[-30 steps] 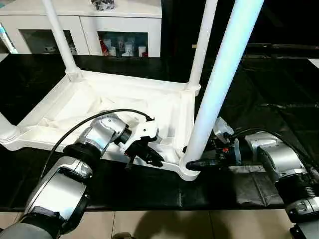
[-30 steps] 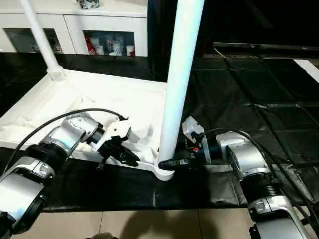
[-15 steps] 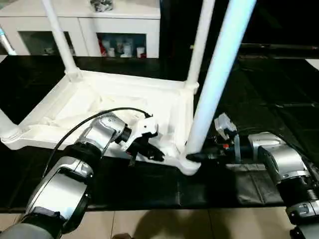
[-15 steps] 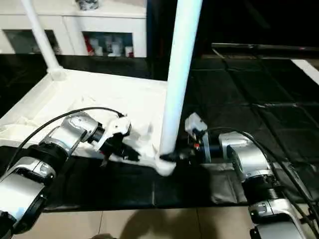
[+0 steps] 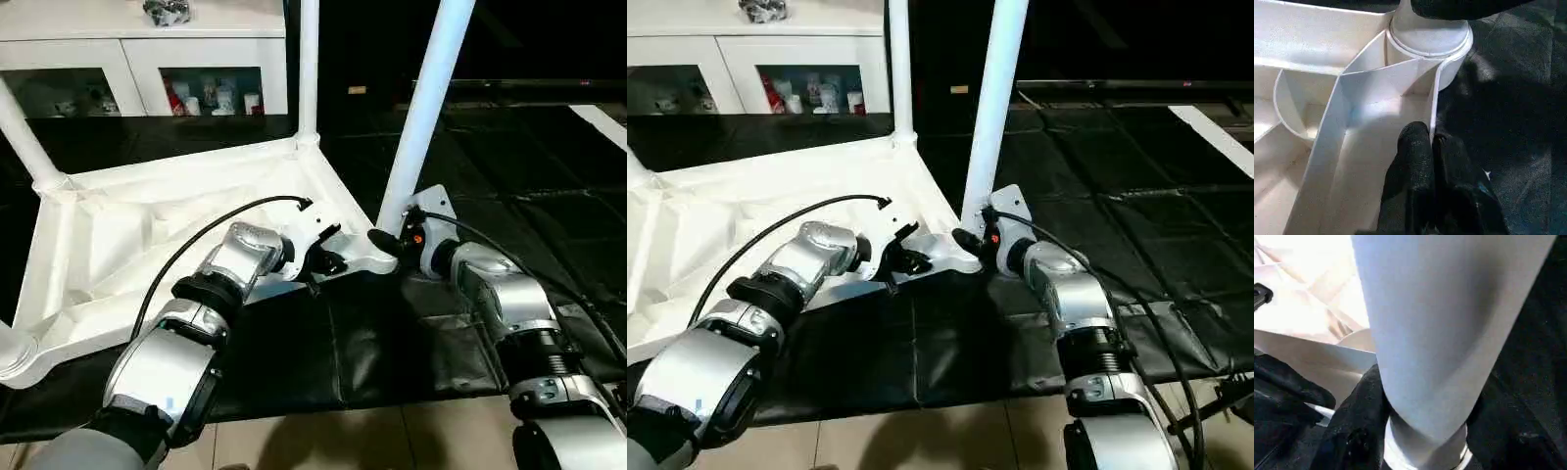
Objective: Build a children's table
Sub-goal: Rotate leg to tighten
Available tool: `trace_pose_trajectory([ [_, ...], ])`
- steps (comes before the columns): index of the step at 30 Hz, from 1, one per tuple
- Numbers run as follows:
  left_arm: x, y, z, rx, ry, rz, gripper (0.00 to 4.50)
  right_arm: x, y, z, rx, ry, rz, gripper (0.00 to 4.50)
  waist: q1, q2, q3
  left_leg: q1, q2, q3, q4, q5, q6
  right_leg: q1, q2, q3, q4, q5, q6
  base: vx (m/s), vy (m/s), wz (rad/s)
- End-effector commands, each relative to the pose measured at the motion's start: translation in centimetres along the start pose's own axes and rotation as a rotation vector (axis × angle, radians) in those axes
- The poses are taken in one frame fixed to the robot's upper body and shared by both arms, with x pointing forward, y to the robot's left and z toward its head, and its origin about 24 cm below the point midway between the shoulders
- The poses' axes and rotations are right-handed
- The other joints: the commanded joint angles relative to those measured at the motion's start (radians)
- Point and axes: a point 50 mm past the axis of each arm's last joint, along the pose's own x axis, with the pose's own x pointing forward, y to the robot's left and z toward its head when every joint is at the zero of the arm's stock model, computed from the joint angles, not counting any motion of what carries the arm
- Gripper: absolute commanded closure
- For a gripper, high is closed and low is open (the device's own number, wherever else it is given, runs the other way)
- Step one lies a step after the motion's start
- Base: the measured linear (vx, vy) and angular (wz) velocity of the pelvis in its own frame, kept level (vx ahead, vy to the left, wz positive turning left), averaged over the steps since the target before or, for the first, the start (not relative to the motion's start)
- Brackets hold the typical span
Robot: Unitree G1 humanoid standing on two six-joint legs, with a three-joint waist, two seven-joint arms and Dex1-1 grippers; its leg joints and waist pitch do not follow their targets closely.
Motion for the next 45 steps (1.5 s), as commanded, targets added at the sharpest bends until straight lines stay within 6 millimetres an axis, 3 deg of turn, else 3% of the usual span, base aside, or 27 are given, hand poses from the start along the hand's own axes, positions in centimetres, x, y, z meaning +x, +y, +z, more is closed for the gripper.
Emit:
trace_pose_trajectory([
  [1,1.3,-1.4,3.9,0.061,-0.136,-0.023,4.50,2.4,4.9,-0.3,0.028,0.006,0.216,1.84,0.004,-0.011,-0.071,-0.001,0.017,-0.004,-0.061,-0.116,0.075,0.065,-0.072,0.052,-0.082,-0.235,-0.181,0.000,0.000,0.00],
  [5,0.9,-1.2,3.1,0.103,-0.108,-0.056,4.50,2.0,4.6,-0.6,0.004,0.003,0.224,1.48,0.004,-0.012,-0.070,-0.002,0.017,-0.004,-0.062,-0.124,0.073,0.065,-0.073,0.053,-0.086,-0.267,-0.169,0.000,0.000,0.00],
  [8,0.0,-0.8,2.3,0.143,-0.078,-0.080,4.50,0.9,3.9,-1.0,-0.021,0.006,0.275,1.25,0.006,-0.011,-0.072,-0.004,0.019,-0.005,-0.062,-0.118,0.079,0.068,-0.074,0.054,-0.082,-0.237,-0.172,0.000,0.000,0.00],
  [11,-0.4,-0.6,2.0,0.167,-0.077,-0.109,4.50,0.3,3.3,-1.1,-0.031,0.008,0.301,1.04,0.007,-0.009,-0.075,-0.004,0.021,-0.005,-0.060,-0.089,0.096,0.072,-0.073,0.054,-0.072,-0.149,-0.206,0.000,0.000,0.00],
  [17,-2.1,-0.7,0.7,0.276,-0.056,-0.275,4.50,-2.3,0.8,-1.0,-0.099,0.013,0.386,0.50,0.014,-0.007,-0.078,-0.005,0.027,-0.002,-0.056,-0.084,0.115,0.071,-0.073,0.054,-0.060,-0.060,-0.251,0.000,0.000,0.00],
  [20,-2.6,-0.6,0.3,0.294,-0.036,-0.324,4.50,-3.1,0.4,-0.7,-0.105,0.007,0.450,0.38,0.022,-0.002,-0.076,-0.001,0.028,-0.001,-0.056,-0.104,0.112,0.068,-0.074,0.054,-0.062,-0.084,-0.253,0.000,0.000,0.00],
  [23,-3.3,-0.6,-0.4,0.323,0.004,-0.387,4.50,-3.9,0.2,-0.5,-0.133,0.019,0.531,0.00,0.035,-0.003,-0.075,0.001,0.032,-0.001,-0.058,-0.125,0.101,0.067,-0.076,0.055,-0.066,-0.125,-0.243,0.000,0.000,0.00],
  [29,-4.1,-0.7,-1.2,0.355,0.058,-0.474,4.50,-4.8,0.2,-0.5,-0.151,0.044,0.657,0.00,0.051,-0.003,-0.076,0.004,0.032,-0.001,-0.058,-0.126,0.090,0.065,-0.077,0.055,-0.065,-0.139,-0.237,0.000,0.000,0.00],
  [30,-4.5,-0.8,-1.6,0.371,0.087,-0.512,4.50,-5.0,0.2,-0.5,-0.144,0.055,0.712,0.28,0.052,-0.004,-0.076,0.003,0.032,-0.002,-0.058,-0.125,0.091,0.065,-0.076,0.055,-0.064,-0.138,-0.235,0.000,0.000,0.00],
  [45,-4.9,-1.2,-2.1,0.400,0.119,-0.596,4.50,-5.1,0.8,-0.9,-0.127,0.089,0.835,1.35,0.056,-0.007,-0.076,0.000,0.031,-0.002,-0.058,-0.116,0.080,0.064,-0.076,0.054,-0.064,-0.165,-0.222,0.000,0.000,0.00],
])
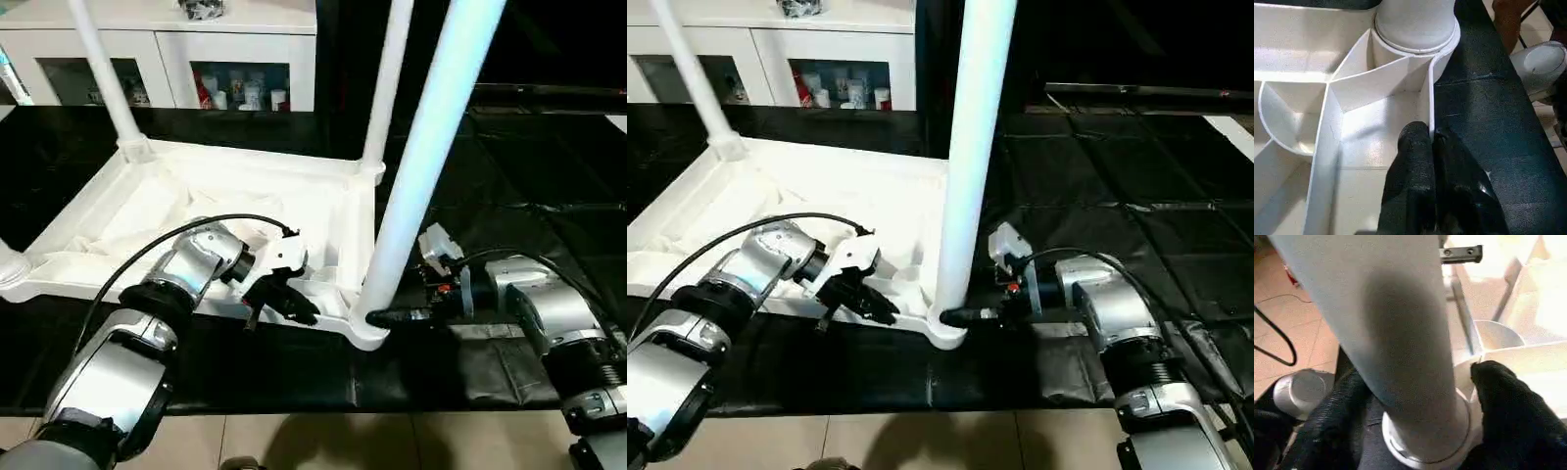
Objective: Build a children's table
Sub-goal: Rotate leg to tighten
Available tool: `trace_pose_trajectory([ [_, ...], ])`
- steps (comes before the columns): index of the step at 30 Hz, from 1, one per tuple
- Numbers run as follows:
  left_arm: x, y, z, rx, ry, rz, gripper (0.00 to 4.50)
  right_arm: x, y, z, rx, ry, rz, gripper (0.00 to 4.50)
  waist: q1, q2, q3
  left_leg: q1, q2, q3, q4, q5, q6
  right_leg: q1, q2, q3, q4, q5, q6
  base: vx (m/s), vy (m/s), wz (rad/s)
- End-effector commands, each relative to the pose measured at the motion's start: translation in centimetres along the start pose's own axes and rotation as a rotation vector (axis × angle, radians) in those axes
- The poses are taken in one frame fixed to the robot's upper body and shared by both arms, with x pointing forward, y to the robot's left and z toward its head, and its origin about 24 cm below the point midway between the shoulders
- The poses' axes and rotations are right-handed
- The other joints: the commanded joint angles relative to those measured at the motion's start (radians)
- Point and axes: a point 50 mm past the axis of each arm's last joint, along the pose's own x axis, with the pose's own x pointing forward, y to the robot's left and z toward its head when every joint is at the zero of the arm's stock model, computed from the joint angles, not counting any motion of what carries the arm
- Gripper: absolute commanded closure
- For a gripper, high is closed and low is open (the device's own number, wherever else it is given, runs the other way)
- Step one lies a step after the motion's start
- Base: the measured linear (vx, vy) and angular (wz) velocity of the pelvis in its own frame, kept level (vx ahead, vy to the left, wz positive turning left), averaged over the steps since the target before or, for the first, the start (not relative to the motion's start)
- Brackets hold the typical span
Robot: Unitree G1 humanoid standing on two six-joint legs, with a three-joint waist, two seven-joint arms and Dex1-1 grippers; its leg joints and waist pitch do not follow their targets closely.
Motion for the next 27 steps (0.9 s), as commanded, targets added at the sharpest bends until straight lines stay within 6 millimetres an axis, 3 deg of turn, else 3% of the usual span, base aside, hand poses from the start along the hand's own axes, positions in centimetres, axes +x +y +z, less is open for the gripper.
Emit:
trace_pose_trajectory([
  [1,0.5,-0.2,0.9,0.065,0.012,-0.067,4.50,-0.3,0.0,0.4,-0.011,0.001,0.019,1.48,-0.005,-0.007,-0.077,0.003,0.030,-0.002,-0.059,-0.116,0.076,0.067,-0.076,0.055,-0.063,-0.168,-0.218,0.000,0.000,0.00],
  [11,0.5,-0.2,0.8,0.058,0.013,-0.058,4.50,0.1,0.4,0.1,0.007,-0.002,0.062,2.25,-0.004,-0.006,-0.079,0.003,0.031,-0.003,-0.058,-0.106,0.076,0.067,-0.075,0.054,-0.060,-0.152,-0.221,0.000,0.000,0.00],
  [17,0.8,0.4,1.1,-0.007,-0.033,0.010,4.50,0.9,0.5,0.0,0.039,-0.062,0.032,2.41,-0.003,-0.005,-0.077,0.004,0.030,-0.002,-0.058,-0.113,0.074,0.067,-0.075,0.054,-0.063,-0.166,-0.220,0.000,0.000,0.00],
  [20,1.2,1.0,1.6,-0.038,-0.063,0.083,4.50,1.5,-0.2,-0.1,0.062,-0.067,-0.093,2.42,-0.006,-0.007,-0.072,0.004,0.026,-0.002,-0.061,-0.138,0.053,0.066,-0.075,0.053,-0.072,-0.240,-0.194,0.000,0.000,0.00],
  [22,1.8,1.7,2.4,-0.066,-0.098,0.164,4.50,2.5,-1.0,-0.1,0.094,-0.091,-0.243,2.43,-0.011,-0.006,-0.068,0.009,0.022,-0.003,-0.063,-0.168,0.032,0.061,-0.076,0.050,-0.086,-0.359,-0.152,0.000,0.000,0.00],
  [24,2.5,2.5,3.3,-0.105,-0.128,0.255,4.50,3.6,-1.5,-0.2,0.118,-0.091,-0.344,2.45,-0.017,-0.007,-0.066,0.007,0.019,-0.006,-0.065,-0.175,0.017,0.063,-0.076,0.048,-0.091,-0.415,-0.125,0.000,0.000,0.00],
  [27,3.0,3.1,3.9,-0.132,-0.144,0.326,4.50,4.5,-1.7,-0.2,0.137,-0.087,-0.416,2.48,-0.031,-0.009,-0.067,0.004,0.016,-0.006,-0.065,-0.157,0.022,0.063,-0.072,0.050,-0.093,-0.399,-0.115,0.000,0.000,0.00],
])
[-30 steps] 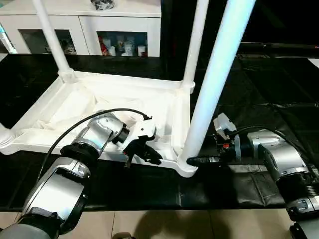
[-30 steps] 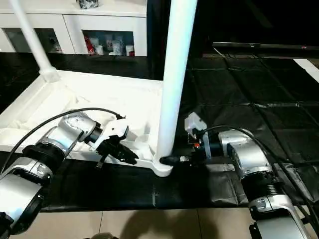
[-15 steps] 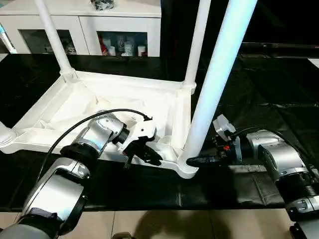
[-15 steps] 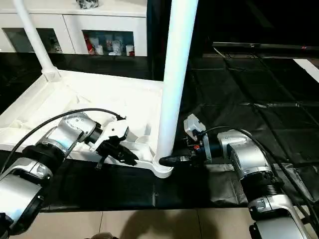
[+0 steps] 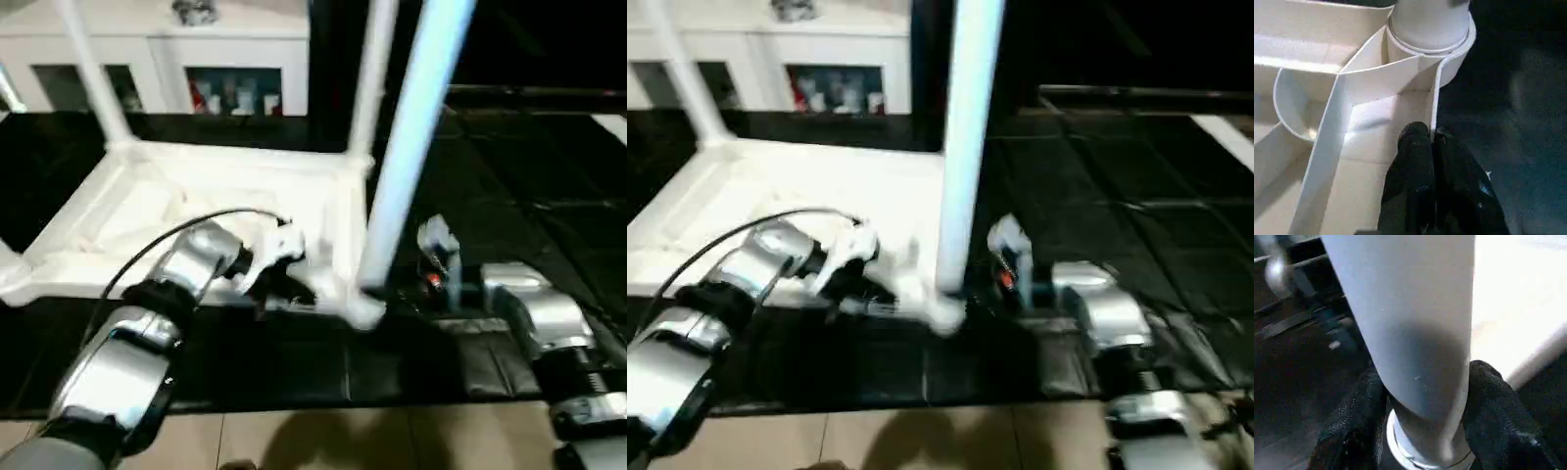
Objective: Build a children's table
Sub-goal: Rotate leg to tighten
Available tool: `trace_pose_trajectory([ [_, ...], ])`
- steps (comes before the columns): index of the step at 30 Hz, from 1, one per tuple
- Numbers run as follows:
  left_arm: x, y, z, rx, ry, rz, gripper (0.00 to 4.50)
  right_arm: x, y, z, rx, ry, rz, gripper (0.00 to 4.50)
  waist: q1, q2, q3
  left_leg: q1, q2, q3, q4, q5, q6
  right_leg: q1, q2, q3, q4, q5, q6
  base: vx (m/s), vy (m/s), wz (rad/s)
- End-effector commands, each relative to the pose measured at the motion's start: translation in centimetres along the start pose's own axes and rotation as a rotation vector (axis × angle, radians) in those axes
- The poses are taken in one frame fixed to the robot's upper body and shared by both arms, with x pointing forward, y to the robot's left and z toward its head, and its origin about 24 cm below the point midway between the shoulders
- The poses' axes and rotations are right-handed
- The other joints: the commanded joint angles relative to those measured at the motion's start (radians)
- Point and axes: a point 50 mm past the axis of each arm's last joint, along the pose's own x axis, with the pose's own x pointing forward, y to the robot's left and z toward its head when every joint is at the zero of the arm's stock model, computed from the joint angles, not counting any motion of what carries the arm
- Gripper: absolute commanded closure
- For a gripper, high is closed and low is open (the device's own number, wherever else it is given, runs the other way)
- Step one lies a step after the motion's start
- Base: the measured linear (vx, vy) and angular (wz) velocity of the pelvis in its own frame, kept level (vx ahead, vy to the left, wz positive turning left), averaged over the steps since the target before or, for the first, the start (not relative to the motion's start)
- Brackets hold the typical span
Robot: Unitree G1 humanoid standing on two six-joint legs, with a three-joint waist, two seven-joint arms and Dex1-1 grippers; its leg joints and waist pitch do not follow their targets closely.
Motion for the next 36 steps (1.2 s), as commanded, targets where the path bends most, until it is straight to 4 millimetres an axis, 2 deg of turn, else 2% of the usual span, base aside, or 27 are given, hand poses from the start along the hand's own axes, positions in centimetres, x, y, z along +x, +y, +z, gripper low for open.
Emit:
trace_pose_trajectory([
  [1,2.0,-0.1,3.7,0.017,-0.124,0.047,4.50,3.2,1.7,-0.4,0.011,0.040,0.000,2.48,0.001,-0.009,-0.070,-0.002,0.016,-0.008,-0.067,-0.154,0.031,0.061,-0.073,0.048,-0.094,-0.375,-0.127,0.000,0.000,0.00],
  [2,2.7,0.1,4.5,-0.020,-0.149,0.121,4.50,4.1,1.7,-0.2,0.012,0.028,-0.078,2.49,-0.004,-0.008,-0.069,-0.003,0.014,-0.004,-0.064,-0.149,0.030,0.057,-0.070,0.049,-0.094,-0.362,-0.131,0.000,0.000,0.00],
  [4,3.2,0.3,5.3,-0.054,-0.176,0.185,4.50,5.0,1.7,0.2,0.026,0.010,-0.147,2.53,-0.010,-0.010,-0.071,-0.001,0.012,-0.006,-0.064,-0.146,0.025,0.059,-0.072,0.048,-0.092,-0.352,-0.142,0.000,0.000,0.00],
  [7,3.8,0.4,6.2,-0.084,-0.212,0.262,4.50,5.8,1.5,0.7,0.006,-0.006,-0.240,2.55,-0.014,-0.009,-0.076,-0.007,0.013,-0.005,-0.062,-0.099,0.051,0.064,-0.069,0.051,-0.081,-0.237,-0.174,0.000,0.000,0.00],
  [11,4.0,0.3,6.4,-0.073,-0.212,0.266,4.50,6.1,1.6,1.0,-0.020,-0.029,-0.238,2.55,-0.015,-0.010,-0.077,-0.006,0.015,-0.004,-0.060,-0.084,0.078,0.066,-0.070,0.053,-0.074,-0.159,-0.202,0.000,0.000,0.00],
  [12,4.0,0.2,6.3,-0.062,-0.205,0.250,4.50,6.0,1.8,1.1,-0.007,-0.045,-0.222,2.22,-0.016,-0.012,-0.077,-0.006,0.017,-0.004,-0.061,-0.082,0.086,0.067,-0.071,0.053,-0.073,-0.143,-0.208,0.000,0.000,0.00],
  [13,4.0,0.2,6.2,-0.060,-0.204,0.246,4.50,6.0,1.8,1.2,-0.006,-0.050,-0.218,2.02,-0.017,-0.010,-0.076,-0.005,0.017,-0.004,-0.061,-0.090,0.090,0.067,-0.072,0.053,-0.074,-0.148,-0.213,0.000,0.000,0.00],
  [14,3.9,0.2,6.0,-0.054,-0.197,0.232,4.50,5.9,2.0,1.2,0.004,-0.060,-0.194,2.02,-0.017,-0.010,-0.076,-0.004,0.017,-0.003,-0.061,-0.094,0.091,0.067,-0.072,0.053,-0.075,-0.150,-0.213,0.000,0.000,0.00],
  [17,3.7,0.1,5.6,-0.046,-0.187,0.211,4.50,5.7,2.2,1.1,-0.002,-0.059,-0.171,1.65,-0.017,-0.010,-0.074,-0.004,0.017,-0.004,-0.062,-0.104,0.092,0.068,-0.073,0.054,-0.076,-0.165,-0.210,0.000,0.000,0.00],
  [23,2.9,0.1,4.5,0.001,-0.153,0.159,4.50,4.3,1.8,0.7,-0.037,-0.051,-0.118,1.08,-0.017,-0.012,-0.073,-0.005,0.018,-0.003,-0.063,-0.104,0.095,0.069,-0.074,0.055,-0.077,-0.167,-0.209,0.000,0.000,0.00],
  [24,2.4,0.0,3.9,0.043,-0.146,0.119,4.50,3.1,1.3,0.8,-0.056,-0.041,-0.073,0.94,-0.015,-0.014,-0.073,-0.005,0.019,-0.004,-0.062,-0.105,0.103,0.072,-0.074,0.054,-0.077,-0.165,-0.210,0.000,0.000,0.00],
  [27,1.9,-0.1,3.3,0.078,-0.124,0.078,4.50,2.1,1.0,0.8,-0.069,-0.025,-0.026,0.73,-0.014,-0.011,-0.072,-0.005,0.023,-0.003,-0.063,-0.110,0.105,0.069,-0.074,0.053,-0.075,-0.161,-0.217,0.000,0.000,0.00],
  [28,1.3,-0.2,2.9,0.107,-0.114,0.031,4.50,1.2,0.8,0.8,-0.087,-0.001,0.032,0.63,-0.011,-0.014,-0.073,-0.005,0.022,-0.002,-0.061,-0.115,0.105,0.071,-0.073,0.053,-0.076,-0.170,-0.214,0.000,0.000,0.00],
  [30,1.1,-0.2,2.7,0.121,-0.110,0.005,4.50,0.7,0.8,0.8,-0.096,0.012,0.061,0.48,-0.007,-0.011,-0.073,-0.006,0.024,-0.001,-0.060,-0.115,0.110,0.069,-0.073,0.054,-0.075,-0.165,-0.214,0.000,0.000,0.00],
  [33,0.3,-0.7,2.2,0.167,-0.093,-0.096,4.50,-0.6,0.6,1.1,-0.107,0.015,0.140,0.19,0.000,-0.013,-0.072,-0.004,0.026,-0.001,-0.061,-0.126,0.105,0.067,-0.075,0.053,-0.076,-0.187,-0.215,0.000,0.000,0.00],
  [35,-0.1,-0.9,1.8,0.190,-0.072,-0.148,4.50,-1.3,0.4,1.2,-0.123,0.030,0.183,0.10,0.006,-0.010,-0.073,-0.001,0.029,0.000,-0.061,-0.126,0.103,0.064,-0.076,0.055,-0.075,-0.185,-0.221,0.000,0.000,0.00],
  [36,-0.3,-1.1,1.5,0.201,-0.052,-0.184,4.50,-1.7,0.4,1.1,-0.153,0.051,0.214,0.10,0.014,-0.006,-0.073,0.003,0.033,-0.001,-0.061,-0.134,0.101,0.060,-0.077,0.056,-0.072,-0.170,-0.232,0.000,0.000,0.00],
])
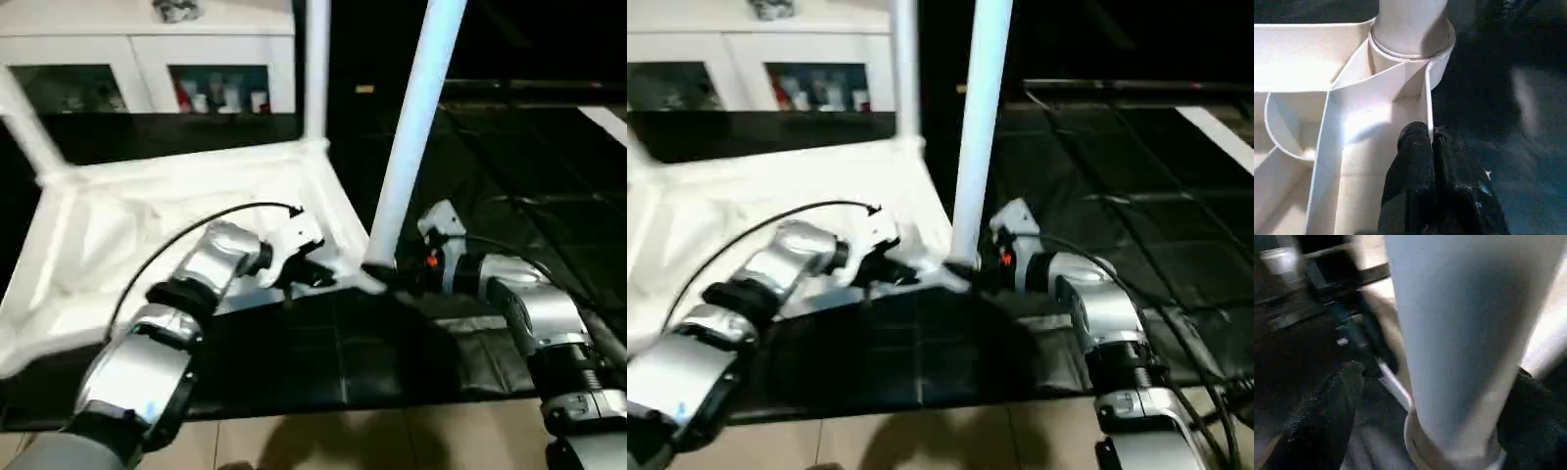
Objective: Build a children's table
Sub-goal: Rotate leg to tighten
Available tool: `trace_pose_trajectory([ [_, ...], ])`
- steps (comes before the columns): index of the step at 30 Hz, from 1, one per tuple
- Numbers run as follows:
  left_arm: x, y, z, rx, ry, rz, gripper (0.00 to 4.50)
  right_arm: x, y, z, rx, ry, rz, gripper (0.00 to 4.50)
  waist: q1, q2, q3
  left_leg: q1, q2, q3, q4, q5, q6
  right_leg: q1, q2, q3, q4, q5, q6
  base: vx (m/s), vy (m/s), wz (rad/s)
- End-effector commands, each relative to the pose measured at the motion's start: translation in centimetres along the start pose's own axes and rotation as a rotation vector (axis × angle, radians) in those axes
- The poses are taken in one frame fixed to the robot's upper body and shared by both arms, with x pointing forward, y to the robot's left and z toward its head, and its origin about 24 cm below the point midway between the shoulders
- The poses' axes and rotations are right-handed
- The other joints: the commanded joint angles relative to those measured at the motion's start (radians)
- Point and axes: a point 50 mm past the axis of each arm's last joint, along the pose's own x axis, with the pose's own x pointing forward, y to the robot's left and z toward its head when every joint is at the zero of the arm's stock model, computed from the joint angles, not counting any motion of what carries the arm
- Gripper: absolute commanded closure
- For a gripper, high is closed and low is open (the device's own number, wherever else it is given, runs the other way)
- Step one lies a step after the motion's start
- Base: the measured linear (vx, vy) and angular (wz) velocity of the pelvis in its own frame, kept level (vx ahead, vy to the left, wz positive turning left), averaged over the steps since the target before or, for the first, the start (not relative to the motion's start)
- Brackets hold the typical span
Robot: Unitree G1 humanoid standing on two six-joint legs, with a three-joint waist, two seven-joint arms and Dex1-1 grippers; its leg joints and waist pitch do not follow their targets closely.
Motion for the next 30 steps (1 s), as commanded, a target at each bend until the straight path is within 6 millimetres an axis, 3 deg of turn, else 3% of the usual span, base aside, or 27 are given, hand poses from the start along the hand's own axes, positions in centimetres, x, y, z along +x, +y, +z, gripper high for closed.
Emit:
trace_pose_trajectory([
  [1,-0.1,-0.5,1.4,0.116,0.005,-0.127,4.50,-0.7,0.3,0.5,-0.076,0.027,0.095,0.10,0.005,-0.006,-0.074,0.005,0.033,0.000,-0.058,-0.134,0.091,0.063,-0.076,0.057,-0.068,-0.165,-0.229,0.000,0.000,0.00],
  [5,-0.5,-1.0,0.8,0.142,0.046,-0.207,4.50,-1.4,0.5,0.5,-0.068,0.043,0.183,0.25,0.019,-0.008,-0.074,0.003,0.032,-0.001,-0.059,-0.135,0.082,0.066,-0.079,0.057,-0.065,-0.168,-0.225,0.000,0.000,0.00],
  [14,-0.4,-1.7,0.5,0.174,0.079,-0.285,4.50,-1.1,1.2,0.0,-0.038,0.059,0.332,0.98,0.020,-0.007,-0.076,0.002,0.031,-0.002,-0.059,-0.129,0.077,0.065,-0.077,0.055,-0.068,-0.196,-0.213,0.000,0.000,0.00],
  [30,-0.4,-1.3,0.6,0.126,0.064,-0.235,4.50,-0.5,1.9,-0.3,0.000,0.039,0.389,2.23,0.023,-0.006,-0.076,0.001,0.029,-0.002,-0.058,-0.128,0.070,0.065,-0.076,0.054,-0.069,-0.204,-0.207,0.000,0.000,0.00],
])
